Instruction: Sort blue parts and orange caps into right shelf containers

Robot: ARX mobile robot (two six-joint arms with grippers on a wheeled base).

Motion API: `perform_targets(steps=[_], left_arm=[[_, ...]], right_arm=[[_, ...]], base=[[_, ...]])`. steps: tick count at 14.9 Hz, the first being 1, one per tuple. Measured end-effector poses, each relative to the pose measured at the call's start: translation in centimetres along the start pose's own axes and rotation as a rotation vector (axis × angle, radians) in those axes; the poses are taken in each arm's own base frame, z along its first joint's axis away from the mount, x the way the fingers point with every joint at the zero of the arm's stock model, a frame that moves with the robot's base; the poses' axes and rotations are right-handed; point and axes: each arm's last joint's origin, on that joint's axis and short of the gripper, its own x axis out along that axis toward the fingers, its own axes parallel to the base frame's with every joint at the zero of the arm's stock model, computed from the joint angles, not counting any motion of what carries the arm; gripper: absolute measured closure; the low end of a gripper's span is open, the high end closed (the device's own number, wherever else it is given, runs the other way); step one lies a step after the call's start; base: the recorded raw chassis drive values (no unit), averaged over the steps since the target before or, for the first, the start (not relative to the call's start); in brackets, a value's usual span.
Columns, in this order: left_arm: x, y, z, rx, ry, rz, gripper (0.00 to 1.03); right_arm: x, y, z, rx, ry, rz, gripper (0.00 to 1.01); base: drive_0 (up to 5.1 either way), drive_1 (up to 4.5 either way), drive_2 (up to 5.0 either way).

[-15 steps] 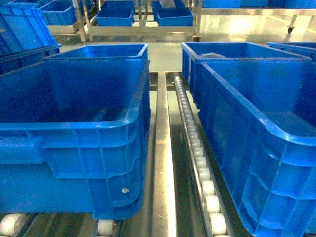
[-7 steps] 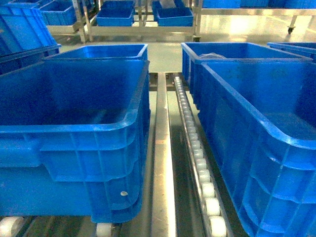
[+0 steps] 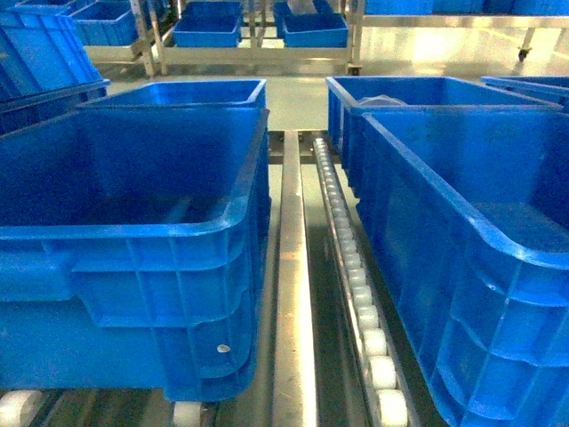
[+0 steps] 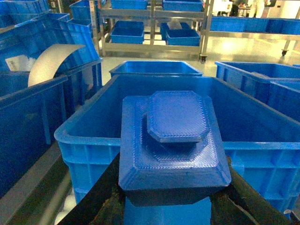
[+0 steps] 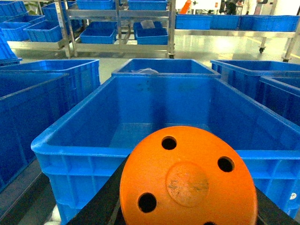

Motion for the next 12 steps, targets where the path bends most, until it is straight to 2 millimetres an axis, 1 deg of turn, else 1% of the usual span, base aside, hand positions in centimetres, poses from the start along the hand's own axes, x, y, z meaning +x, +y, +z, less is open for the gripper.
perform_targets(steps=[12], left_arm=[[-0.01,0.00,0.07,-0.006,-0.010,0.000,0.62]], right_arm=[[0.00,0.00,0.00,0.000,0.000,0.000,0.57]], base=[[0.0,0.00,0.0]])
